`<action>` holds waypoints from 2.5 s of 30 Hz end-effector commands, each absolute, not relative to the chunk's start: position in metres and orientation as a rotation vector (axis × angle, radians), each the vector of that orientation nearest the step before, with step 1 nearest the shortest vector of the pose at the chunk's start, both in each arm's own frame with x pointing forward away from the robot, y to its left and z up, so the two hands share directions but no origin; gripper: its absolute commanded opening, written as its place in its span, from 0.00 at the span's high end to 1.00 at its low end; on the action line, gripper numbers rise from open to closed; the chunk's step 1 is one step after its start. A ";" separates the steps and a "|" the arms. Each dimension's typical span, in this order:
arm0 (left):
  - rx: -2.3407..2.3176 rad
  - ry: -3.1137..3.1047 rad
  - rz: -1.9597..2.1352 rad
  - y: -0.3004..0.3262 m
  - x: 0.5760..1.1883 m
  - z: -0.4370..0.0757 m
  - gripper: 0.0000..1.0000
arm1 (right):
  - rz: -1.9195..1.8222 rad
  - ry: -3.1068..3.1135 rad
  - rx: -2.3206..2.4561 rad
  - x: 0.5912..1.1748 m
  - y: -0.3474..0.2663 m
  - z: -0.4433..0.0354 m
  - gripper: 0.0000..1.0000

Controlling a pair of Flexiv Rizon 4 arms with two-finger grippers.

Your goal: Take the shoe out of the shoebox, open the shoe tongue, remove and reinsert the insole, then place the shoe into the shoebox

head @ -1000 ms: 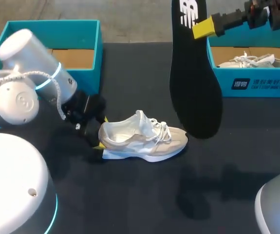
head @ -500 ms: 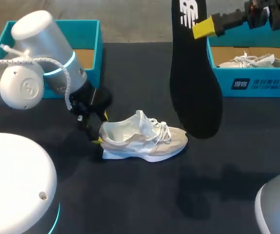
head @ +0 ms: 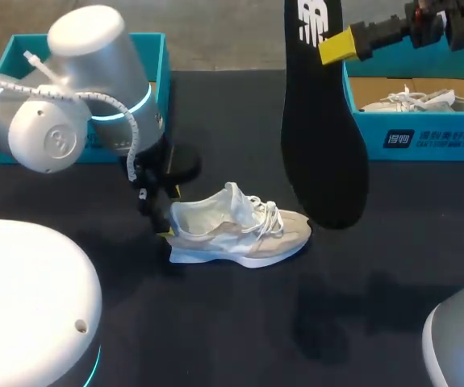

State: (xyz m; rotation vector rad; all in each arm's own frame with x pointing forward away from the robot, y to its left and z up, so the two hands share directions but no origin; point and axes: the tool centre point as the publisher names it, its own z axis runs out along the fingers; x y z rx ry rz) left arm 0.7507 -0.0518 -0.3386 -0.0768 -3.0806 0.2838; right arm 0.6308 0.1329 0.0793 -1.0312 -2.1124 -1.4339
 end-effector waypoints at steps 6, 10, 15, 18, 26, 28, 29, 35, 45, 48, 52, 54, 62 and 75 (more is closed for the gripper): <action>-0.077 -3.082 0.273 -0.053 0.751 -0.338 0.00 | -1.428 -2.114 -1.033 0.632 0.135 0.080 1.00; -0.077 -3.082 0.273 -0.053 0.751 -0.338 0.00 | -1.428 -2.114 -1.033 0.632 0.135 0.080 1.00; -0.078 -3.091 0.265 -0.053 0.751 -0.337 0.00 | -1.428 -2.114 -1.033 0.632 0.135 0.080 1.00; -0.073 -3.117 0.237 -0.054 0.752 -0.332 0.00 | -1.428 -2.114 -1.033 0.632 0.135 0.080 1.00; -0.088 -3.154 0.182 -0.063 0.755 -0.325 0.00 | -1.428 -2.114 -1.033 0.632 0.135 0.080 1.00; -0.088 -3.155 0.181 -0.064 0.755 -0.324 0.00 | -1.428 -2.114 -1.033 0.632 0.135 0.080 1.00; -0.088 -3.155 0.181 -0.064 0.755 -0.324 0.00 | -1.428 -2.114 -1.033 0.632 0.135 0.080 1.00; -0.105 -3.159 0.176 -0.070 0.759 -0.320 0.00 | -1.428 -2.114 -1.033 0.632 0.135 0.080 1.00; -0.116 -3.159 0.159 -0.091 0.780 -0.325 0.00 | -1.428 -2.114 -1.033 0.632 0.135 0.080 1.00; -0.104 -3.154 0.169 -0.098 0.787 -0.328 0.00 | -1.428 -2.114 -1.033 0.632 0.135 0.080 1.00; -0.088 -3.145 0.175 -0.111 0.795 -0.335 0.00 | -1.428 -2.114 -1.033 0.632 0.135 0.080 1.00; -0.087 -3.145 0.177 -0.118 0.798 -0.339 0.00 | -1.428 -2.114 -1.033 0.632 0.135 0.080 1.00; -0.093 -3.114 0.173 -0.135 0.810 -0.357 0.00 | -1.428 -2.114 -1.033 0.632 0.135 0.080 1.00; -0.155 -3.069 0.212 -0.147 0.819 -0.377 0.00 | -1.428 -2.114 -1.033 0.632 0.135 0.080 1.00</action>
